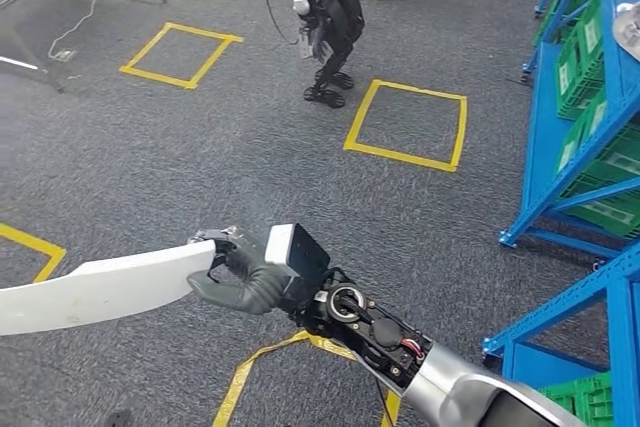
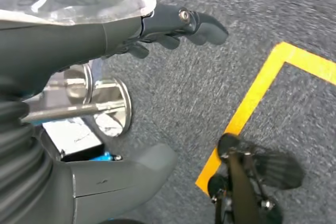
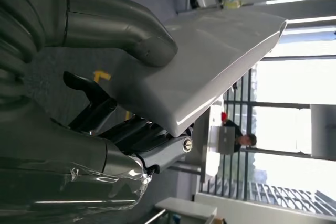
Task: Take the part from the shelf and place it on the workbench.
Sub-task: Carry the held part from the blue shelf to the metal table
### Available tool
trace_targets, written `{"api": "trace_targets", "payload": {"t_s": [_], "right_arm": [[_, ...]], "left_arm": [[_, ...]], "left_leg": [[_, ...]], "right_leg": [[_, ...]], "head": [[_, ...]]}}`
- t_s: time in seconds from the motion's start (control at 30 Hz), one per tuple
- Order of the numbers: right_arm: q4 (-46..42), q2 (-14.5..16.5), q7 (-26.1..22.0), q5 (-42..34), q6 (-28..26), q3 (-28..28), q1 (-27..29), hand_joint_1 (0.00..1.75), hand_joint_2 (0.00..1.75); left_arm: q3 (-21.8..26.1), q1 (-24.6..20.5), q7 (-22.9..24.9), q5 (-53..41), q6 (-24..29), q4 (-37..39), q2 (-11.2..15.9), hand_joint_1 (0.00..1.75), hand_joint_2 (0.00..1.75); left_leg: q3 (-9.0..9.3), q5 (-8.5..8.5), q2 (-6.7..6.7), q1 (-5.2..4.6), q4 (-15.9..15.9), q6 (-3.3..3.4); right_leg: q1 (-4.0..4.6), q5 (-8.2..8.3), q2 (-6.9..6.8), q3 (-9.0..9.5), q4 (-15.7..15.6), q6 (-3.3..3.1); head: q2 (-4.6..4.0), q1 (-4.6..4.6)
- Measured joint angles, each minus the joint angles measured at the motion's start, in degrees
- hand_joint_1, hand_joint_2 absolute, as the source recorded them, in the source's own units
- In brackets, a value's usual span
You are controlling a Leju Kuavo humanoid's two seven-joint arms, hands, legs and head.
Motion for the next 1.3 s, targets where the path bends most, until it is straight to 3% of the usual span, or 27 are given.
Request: {"api": "trace_targets", "payload": {"t_s": [0.03,0.07,0.1,0.17,0.23,0.33,0.4,0.43,0.5,0.53,0.57,0.6,0.63,0.7,0.77,0.83,0.87,0.93,0.97,1.0,1.07,1.1,1.13,1.2,1.27,1.3], "right_arm": [[0.2,0.0,0.0,0.0,0.1,0.2,0.0,1.75,1.75],[0.3,0.0,0.0,0.0,0.3,0.4,0.0,1.75,1.75],[0.5,0.1,0.0,0.0,0.4,0.6,0.0,1.75,1.75],[0.5,0.2,0.0,0.0,0.7,0.9,-0.1,1.75,1.75],[0.6,0.5,0.0,0.0,0.8,1.2,-0.3,1.75,1.75],[0.6,0.7,0.1,0.0,0.9,1.6,-0.5,1.75,1.75],[0.7,0.9,0.1,0.0,0.8,1.9,-0.6,1.75,1.75],[0.7,0.9,0.1,-0.1,0.8,2.0,-0.7,1.75,1.75],[0.8,1.0,0.1,-0.2,0.8,2.3,-0.7,1.75,1.75],[0.9,1.0,0.1,-0.2,0.8,2.4,-0.7,1.75,1.75],[1.1,1.0,0.1,-0.2,0.8,2.5,-0.6,1.75,1.75],[1.2,1.0,0.1,-0.2,0.8,2.7,-0.6,1.75,1.75],[1.3,1.0,0.1,-0.2,0.8,2.8,-0.7,1.75,1.75],[1.3,1.0,0.1,-0.2,0.7,3.0,-0.8,1.75,1.75],[1.4,1.0,0.1,-0.2,0.4,3.1,-0.8,1.75,1.75],[1.4,1.0,0.1,-0.2,0.2,3.2,-0.8,1.75,1.75],[1.4,1.1,0.1,-0.2,0.1,3.2,-0.8,1.75,1.75],[1.4,1.2,0.1,-0.2,0.0,3.3,-0.9,1.75,1.75],[1.4,1.2,0.1,-0.2,0.0,3.3,-0.9,1.75,1.75],[1.5,1.2,0.1,-0.2,-0.1,3.4,-0.9,1.75,1.75],[1.6,1.2,0.1,-0.2,-0.1,3.5,-0.8,1.75,1.75],[1.7,1.2,0.1,-0.2,-0.1,3.6,-0.7,1.75,1.75],[1.7,1.2,0.1,-0.2,0.0,3.6,-0.7,1.75,1.75],[1.7,1.3,0.0,-0.2,0.0,3.7,-0.8,1.75,1.75],[1.7,1.3,0.0,-0.1,0.1,3.8,-0.8,1.75,1.75],[1.7,1.4,0.0,-0.1,0.2,3.8,-0.9,1.75,1.75]], "left_arm": [[0.0,0.0,0.0,0.1,0.1,0.0,0.0,0.00,1.75],[0.0,0.1,0.0,0.3,0.2,0.0,0.0,0.00,1.75],[0.0,0.2,0.0,0.5,0.2,0.0,0.0,0.00,1.75],[0.0,0.3,0.0,0.7,0.3,0.0,0.0,0.00,1.75],[0.0,0.2,0.0,0.8,0.4,0.0,0.0,0.00,1.75],[0.0,0.2,-0.1,0.8,0.4,0.0,0.0,0.00,1.75],[0.0,0.4,-0.2,0.9,0.4,0.0,0.0,0.00,1.75],[0.0,0.4,-0.2,0.9,0.4,0.0,0.0,0.00,1.75],[0.0,0.3,-0.2,0.9,0.4,0.0,0.0,0.00,1.75],[0.0,0.3,-0.2,0.9,0.4,0.0,0.0,0.00,1.75],[0.0,0.3,-0.2,0.9,0.4,0.0,0.0,0.00,1.75],[0.0,0.3,-0.2,0.9,0.4,0.0,0.0,0.00,1.75],[0.0,0.3,-0.2,0.9,0.4,0.0,0.0,0.00,1.75],[0.0,0.2,-0.3,0.9,0.4,0.0,-0.1,0.00,1.75],[0.0,0.2,-0.3,0.8,0.4,0.0,-0.1,0.00,1.75],[0.0,0.4,-0.4,0.7,0.4,0.0,0.0,0.00,1.75],[0.0,0.5,-0.4,0.7,0.4,0.0,0.0,0.00,1.75],[0.0,0.6,-0.4,0.6,0.3,0.0,0.0,0.00,1.75],[0.0,0.4,-0.4,0.6,0.3,-0.1,0.0,0.00,1.75],[0.0,0.3,-0.4,0.5,0.3,-0.1,0.0,0.00,1.75],[0.0,0.2,-0.4,0.5,0.3,-0.1,0.0,0.00,1.75],[0.0,0.3,-0.4,0.5,0.3,-0.1,0.0,0.00,1.75],[0.0,0.4,-0.4,0.6,0.3,-0.1,0.0,0.00,1.75],[0.0,0.3,-0.4,0.7,0.3,-0.1,0.2,0.00,1.75],[0.0,0.1,-0.4,0.8,0.3,-0.1,0.2,0.00,1.75],[0.0,0.0,-0.4,0.8,0.3,-0.1,0.3,0.00,1.75]], "left_leg": [[-1.36,-0.81,0.40,0.13,2.8,-0.30],[-1.72,-0.59,0.68,0.28,3.6,-0.55],[-0.81,0.63,1.01,0.44,2.0,-0.76],[3.50,4.14,2.67,0.61,-6.1,-1.03],[6.47,5.97,3.93,0.42,-11.8,-0.47],[6.63,5.94,2.91,0.16,-12.3,0.97],[6.66,5.95,2.02,0.32,-12.3,1.66],[6.70,5.98,1.63,0.41,-12.3,1.98],[6.69,5.95,0.72,0.30,-12.3,2.37],[6.69,5.93,0.12,0.23,-12.3,2.44],[6.70,5.92,-0.55,0.15,-12.3,2.46],[6.72,5.92,-1.28,0.10,-12.3,2.47],[6.73,5.91,-2.02,0.08,-12.2,2.46],[6.58,5.93,-3.41,0.07,-12.1,2.32],[6.13,6.13,-4.65,0.17,-12.0,1.82],[5.79,6.47,-5.74,0.40,-12.2,1.04],[5.65,6.34,-5.16,0.48,-12.1,0.73],[4.21,4.41,-2.40,0.38,-9.1,0.19],[2.63,2.61,-0.70,0.33,-5.7,-0.04],[0.71,0.76,0.13,0.30,-1.6,-0.30],[-1.97,-0.96,0.65,0.36,4.0,-0.73],[-1.70,-0.24,0.87,0.42,3.7,-0.87],[-0.26,1.34,1.30,0.48,1.1,-0.95],[4.24,4.70,3.58,0.36,-7.2,-0.92],[6.56,5.89,4.91,0.04,-11.7,-0.20],[6.61,5.76,4.67,-0.16,-12.1,0.27]], "right_leg": [[0.04,-0.06,-0.82,-0.02,0.0,-0.02],[0.05,-0.14,-1.58,-0.03,0.0,0.00],[0.02,-0.25,-2.28,-0.02,0.1,0.09],[-0.01,-0.66,-3.43,0.00,0.5,0.53],[0.27,-1.23,-4.31,-0.05,1.1,1.21],[0.53,-1.84,-5.38,0.13,1.4,2.06],[0.24,-3.41,-4.06,-0.51,3.4,2.63],[0.09,-5.02,-2.82,-1.70,6.1,2.85],[-0.04,-8.84,-0.76,-5.61,14.5,3.02],[-0.04,-9.85,-0.40,-7.34,17.9,3.01],[-0.04,-9.78,-0.21,-8.26,19.4,2.93],[-0.03,-8.55,-0.07,-8.08,18.5,2.76],[-0.03,-6.51,0.24,-6.92,15.6,2.52],[-0.14,-2.53,2.72,-3.56,7.6,1.88],[-0.14,-1.22,4.75,-1.73,3.2,1.54],[-0.07,-1.28,4.10,-1.43,2.5,1.27],[-0.11,-1.09,3.45,-1.22,2.1,0.97],[-0.35,-0.72,2.01,-0.76,1.4,0.38],[-0.32,-0.65,1.23,-0.65,1.2,0.21],[-0.27,-0.67,0.49,-0.66,1.2,0.10],[-0.22,-0.77,-1.03,-0.70,1.2,0.01],[-0.23,-0.85,-1.72,-0.69,1.2,0.05],[-0.24,-0.97,-2.35,-0.64,1.3,0.15],[-0.06,-1.37,-3.41,-0.51,1.5,0.61],[0.35,-1.81,-4.35,-0.42,1.9,1.19],[0.54,-1.98,-4.82,-0.35,1.9,1.45]], "head": [[0.00,-0.01],[0.00,-0.01],[0.00,-0.02],[0.00,-0.02],[0.00,0.06],[0.00,0.23],[0.00,0.33],[0.00,0.38],[0.00,0.44],[0.00,0.44],[0.00,0.44],[0.00,0.45],[0.00,0.45],[0.00,0.45],[0.00,0.45],[0.00,0.47],[0.00,0.48],[0.00,0.45],[0.00,0.43],[0.00,0.42],[0.00,0.42],[0.00,0.42],[0.00,0.42],[0.00,0.40],[0.00,0.59],[0.00,0.68]]}}
